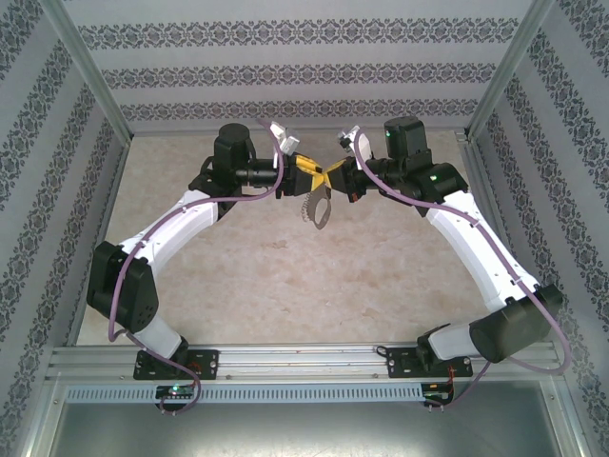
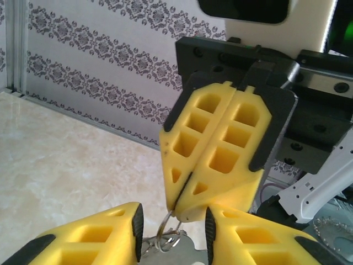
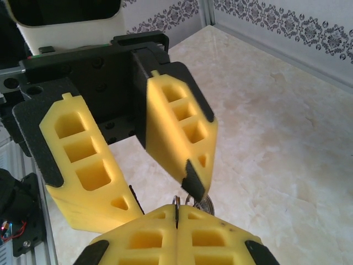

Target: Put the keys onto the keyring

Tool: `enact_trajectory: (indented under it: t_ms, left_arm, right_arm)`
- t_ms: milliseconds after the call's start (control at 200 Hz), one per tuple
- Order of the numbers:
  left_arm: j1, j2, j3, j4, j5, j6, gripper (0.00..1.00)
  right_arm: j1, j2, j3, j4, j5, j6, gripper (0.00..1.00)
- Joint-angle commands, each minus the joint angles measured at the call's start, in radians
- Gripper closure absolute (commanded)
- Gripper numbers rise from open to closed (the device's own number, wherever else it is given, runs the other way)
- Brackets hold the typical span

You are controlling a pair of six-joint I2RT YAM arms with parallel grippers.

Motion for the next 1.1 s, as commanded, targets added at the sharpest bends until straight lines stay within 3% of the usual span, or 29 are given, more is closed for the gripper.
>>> enact_trajectory:
  t_ms: [0,210,395,425,495,639,669,764,864,1099]
  left_arm:
    - [-0.014,0.010,-0.004,0.065,0.036,-0.020,0.71]
    - [-0.014,0.008,-0.025,0.121,0.046,-0.046,0.81]
    - [-0.014,0.006,-0.028,0.127,0.043,-0.047,0.79]
    - [-0.014,0.006,-0.028,0.127,0.041,-0.047,0.82]
    - [-0.014,0.008,-0.028,0.128,0.038,-0.047,1.00]
    - [-0.014,0.003,-0.031,0.132,0.027,-0.041,1.00]
    - [-0.014,0.001,-0.034,0.135,0.021,-0.041,1.00]
    - [-0.015,-0.005,-0.043,0.163,0.008,-0.045,1.00]
    - [-0.014,-0.006,-0.051,0.196,0.002,-0.062,1.00]
    - [-0.014,-0.012,-0.047,0.233,0.007,-0.092,1.00]
  right_arm:
    - [0.005,-0.017,-0.008,0.032,-0.028,0.008,1.00]
    - [-0.002,-0.009,-0.011,0.044,-0.024,0.021,1.00]
    - [-0.002,-0.006,-0.011,0.054,-0.030,0.030,1.00]
    - [-0.003,-0.007,-0.012,0.058,-0.031,0.032,1.00]
    - [-0.003,-0.007,-0.014,0.064,-0.038,0.038,1.00]
    - [-0.015,-0.035,-0.032,0.091,-0.023,0.073,1.00]
    - [-0.022,-0.045,-0.041,0.104,-0.023,0.083,0.93]
    - [-0.050,-0.086,-0.074,0.149,-0.044,0.122,0.89]
    - [-0.080,-0.135,-0.119,0.195,-0.024,0.170,0.68]
    - [-0.116,-0.230,-0.274,0.307,0.065,0.246,0.64]
